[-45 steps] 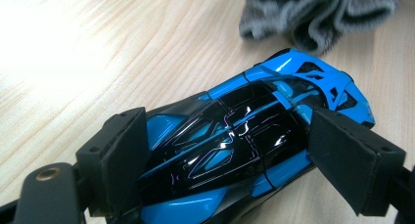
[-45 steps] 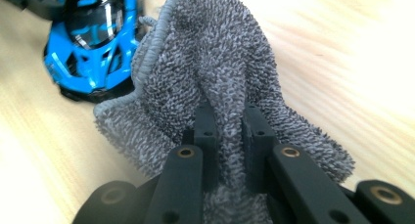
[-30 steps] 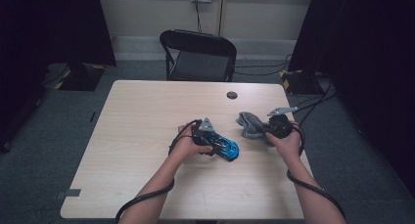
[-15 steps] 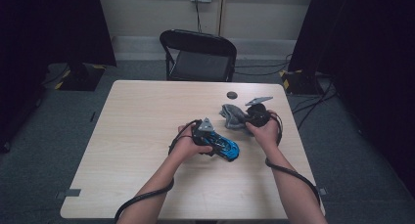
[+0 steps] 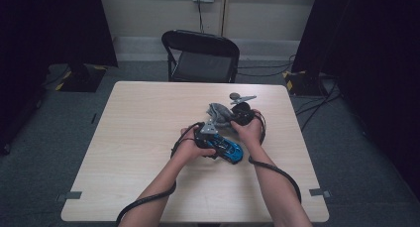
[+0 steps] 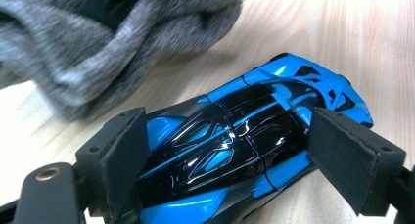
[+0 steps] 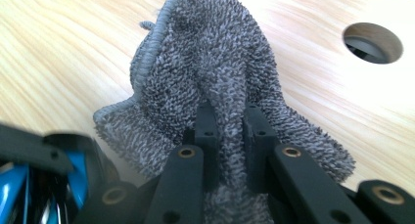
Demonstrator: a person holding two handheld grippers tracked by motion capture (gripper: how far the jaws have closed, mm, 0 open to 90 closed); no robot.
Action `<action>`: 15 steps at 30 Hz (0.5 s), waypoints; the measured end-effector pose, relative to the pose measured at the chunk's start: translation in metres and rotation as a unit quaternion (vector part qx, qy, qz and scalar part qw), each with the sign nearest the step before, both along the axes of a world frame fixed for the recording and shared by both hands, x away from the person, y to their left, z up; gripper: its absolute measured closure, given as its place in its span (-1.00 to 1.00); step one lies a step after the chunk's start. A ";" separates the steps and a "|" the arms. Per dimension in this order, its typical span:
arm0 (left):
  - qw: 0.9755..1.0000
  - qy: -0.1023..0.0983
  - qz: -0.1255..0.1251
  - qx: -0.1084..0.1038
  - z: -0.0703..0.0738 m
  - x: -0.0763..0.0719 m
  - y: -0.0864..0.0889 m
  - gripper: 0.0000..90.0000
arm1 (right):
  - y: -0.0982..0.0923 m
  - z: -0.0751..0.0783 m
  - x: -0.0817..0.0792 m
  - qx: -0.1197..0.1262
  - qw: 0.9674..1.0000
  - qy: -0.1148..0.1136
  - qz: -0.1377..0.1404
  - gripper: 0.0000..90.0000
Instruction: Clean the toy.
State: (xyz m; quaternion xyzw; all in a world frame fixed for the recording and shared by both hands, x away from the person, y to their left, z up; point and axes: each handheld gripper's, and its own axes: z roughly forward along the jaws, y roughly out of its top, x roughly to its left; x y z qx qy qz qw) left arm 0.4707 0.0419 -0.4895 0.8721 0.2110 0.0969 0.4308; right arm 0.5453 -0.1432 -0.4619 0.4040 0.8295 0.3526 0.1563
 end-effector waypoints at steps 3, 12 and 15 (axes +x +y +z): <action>1.000 0.001 -0.002 0.000 0.000 0.000 0.000 -0.66 | 0.010 -0.003 0.001 -0.004 1.000 0.003 -0.009 0.79; 1.000 0.001 0.001 -0.004 0.000 0.000 0.000 -0.66 | 0.029 -0.016 -0.005 -0.012 0.999 0.015 0.036 0.78; 1.000 0.002 0.001 -0.004 0.000 0.000 0.000 -0.66 | 0.031 -0.020 -0.009 -0.024 0.998 0.014 0.053 0.78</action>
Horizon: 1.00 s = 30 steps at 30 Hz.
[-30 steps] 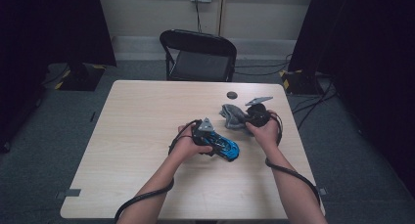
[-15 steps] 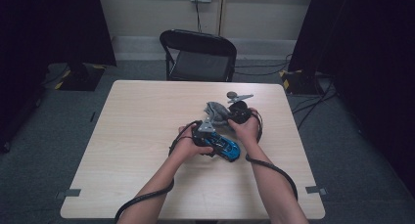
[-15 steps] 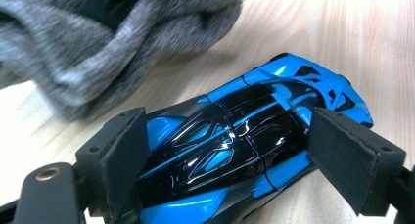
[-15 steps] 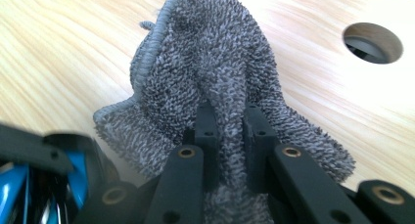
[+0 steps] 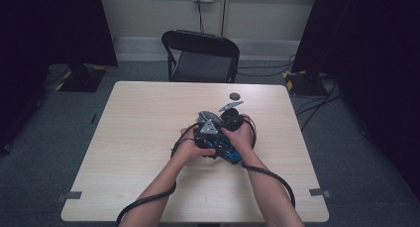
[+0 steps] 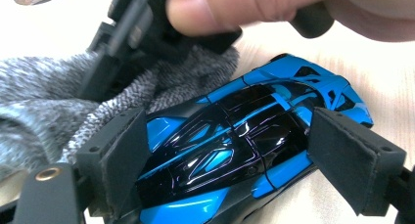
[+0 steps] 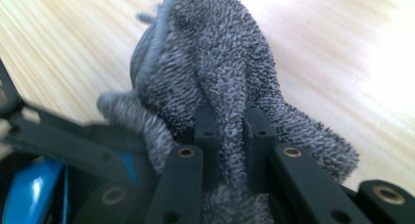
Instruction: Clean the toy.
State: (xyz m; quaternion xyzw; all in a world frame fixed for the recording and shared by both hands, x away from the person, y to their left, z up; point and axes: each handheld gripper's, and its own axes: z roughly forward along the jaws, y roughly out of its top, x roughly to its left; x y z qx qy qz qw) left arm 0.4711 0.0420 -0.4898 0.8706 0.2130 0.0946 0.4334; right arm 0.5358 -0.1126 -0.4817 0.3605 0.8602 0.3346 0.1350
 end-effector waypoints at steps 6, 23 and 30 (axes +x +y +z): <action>1.000 0.000 -0.001 0.001 0.000 0.000 0.000 -0.66 | -0.006 0.000 -0.003 0.012 1.000 0.006 0.013 0.78; 1.000 -0.001 -0.009 0.007 0.001 -0.001 -0.003 -0.63 | -0.023 0.000 -0.013 0.017 1.000 -0.001 0.011 0.78; 1.000 0.001 -0.010 0.015 0.002 0.000 -0.003 -0.63 | -0.028 0.000 -0.016 0.019 1.000 -0.002 0.005 0.78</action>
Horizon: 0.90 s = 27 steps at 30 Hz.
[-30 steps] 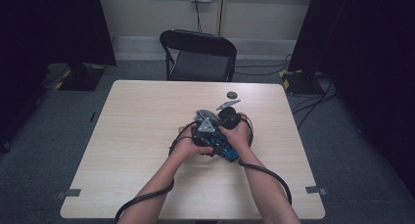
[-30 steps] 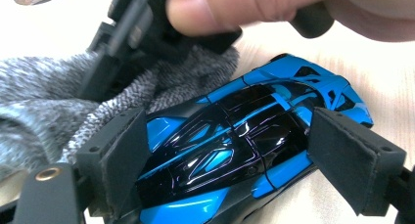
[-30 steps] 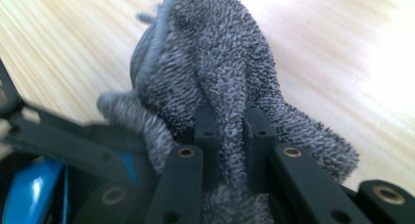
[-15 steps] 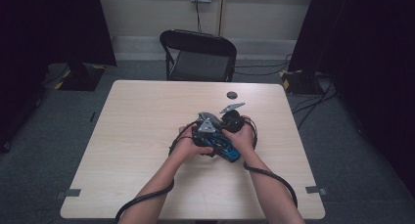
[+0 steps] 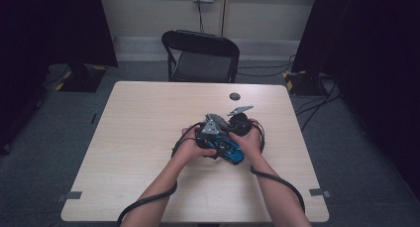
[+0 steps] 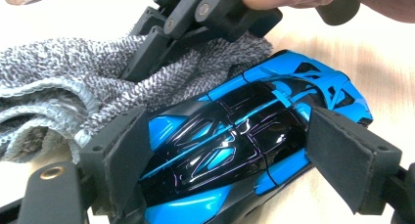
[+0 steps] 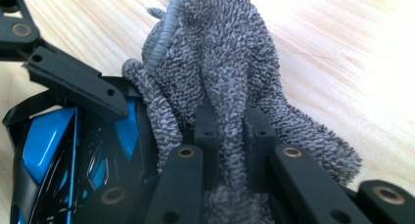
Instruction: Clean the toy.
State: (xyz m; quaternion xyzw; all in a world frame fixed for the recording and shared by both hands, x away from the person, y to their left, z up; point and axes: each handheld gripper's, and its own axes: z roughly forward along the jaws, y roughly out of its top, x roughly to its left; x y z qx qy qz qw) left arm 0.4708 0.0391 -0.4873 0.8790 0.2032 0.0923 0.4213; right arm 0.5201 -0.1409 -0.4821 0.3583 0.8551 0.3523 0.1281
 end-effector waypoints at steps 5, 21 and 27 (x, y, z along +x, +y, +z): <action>1.000 0.000 0.001 -0.002 0.000 0.000 -0.001 -0.63 | -0.005 0.000 -0.005 0.002 1.000 -0.002 0.002 0.78; 1.000 0.000 0.009 0.005 0.001 0.002 0.003 -0.63 | -0.037 0.001 -0.017 -0.009 1.000 -0.004 -0.005 0.78; 1.000 0.001 0.008 0.007 0.001 0.002 0.003 -0.63 | -0.044 0.001 -0.025 -0.012 1.000 -0.006 -0.002 0.78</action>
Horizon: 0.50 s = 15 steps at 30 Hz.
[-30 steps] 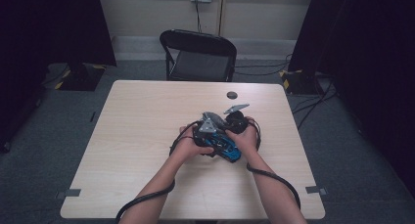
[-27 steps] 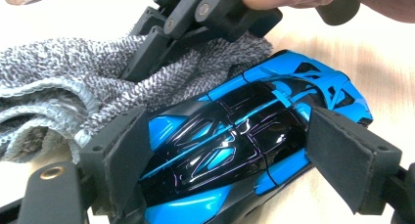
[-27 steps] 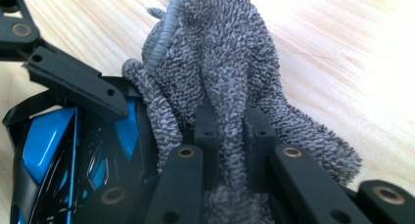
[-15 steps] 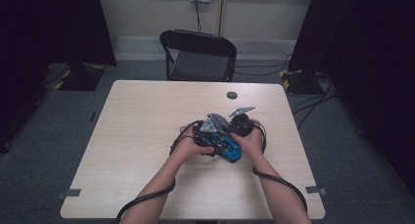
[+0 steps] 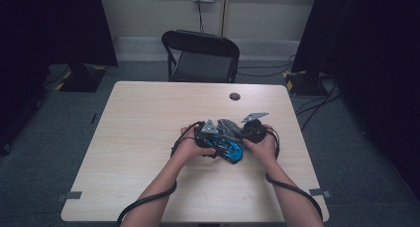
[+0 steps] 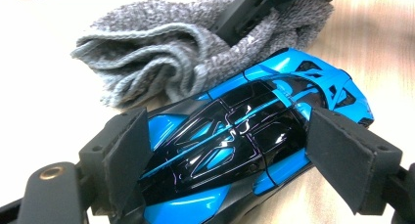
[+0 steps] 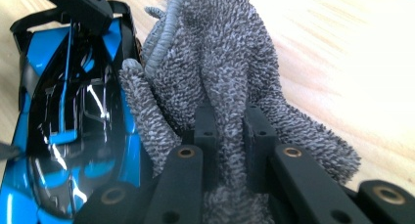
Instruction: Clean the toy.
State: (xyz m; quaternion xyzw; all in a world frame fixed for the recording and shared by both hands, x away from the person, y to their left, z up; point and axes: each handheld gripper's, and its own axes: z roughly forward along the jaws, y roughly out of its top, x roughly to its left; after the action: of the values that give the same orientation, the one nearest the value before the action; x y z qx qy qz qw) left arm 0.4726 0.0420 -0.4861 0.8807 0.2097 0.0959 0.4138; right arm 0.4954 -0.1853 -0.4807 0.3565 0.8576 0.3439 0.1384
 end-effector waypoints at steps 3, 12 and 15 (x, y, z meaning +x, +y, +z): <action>1.000 0.000 0.000 0.002 0.000 0.000 0.000 -0.63 | -0.005 0.000 -0.003 0.003 1.000 0.000 -0.001 0.78; 1.000 0.001 0.002 0.004 0.001 0.000 -0.002 -0.63 | -0.017 0.000 -0.013 0.004 1.000 0.000 -0.001 0.78; 1.000 0.001 0.002 0.005 0.001 -0.001 -0.002 -0.63 | -0.021 0.000 -0.015 0.006 1.000 0.001 -0.001 0.78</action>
State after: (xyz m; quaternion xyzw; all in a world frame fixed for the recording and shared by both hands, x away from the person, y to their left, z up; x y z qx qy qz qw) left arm 0.4719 0.0403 -0.4851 0.8826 0.2111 0.0967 0.4088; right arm 0.4807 -0.2064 -0.4807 0.3586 0.8552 0.3488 0.1353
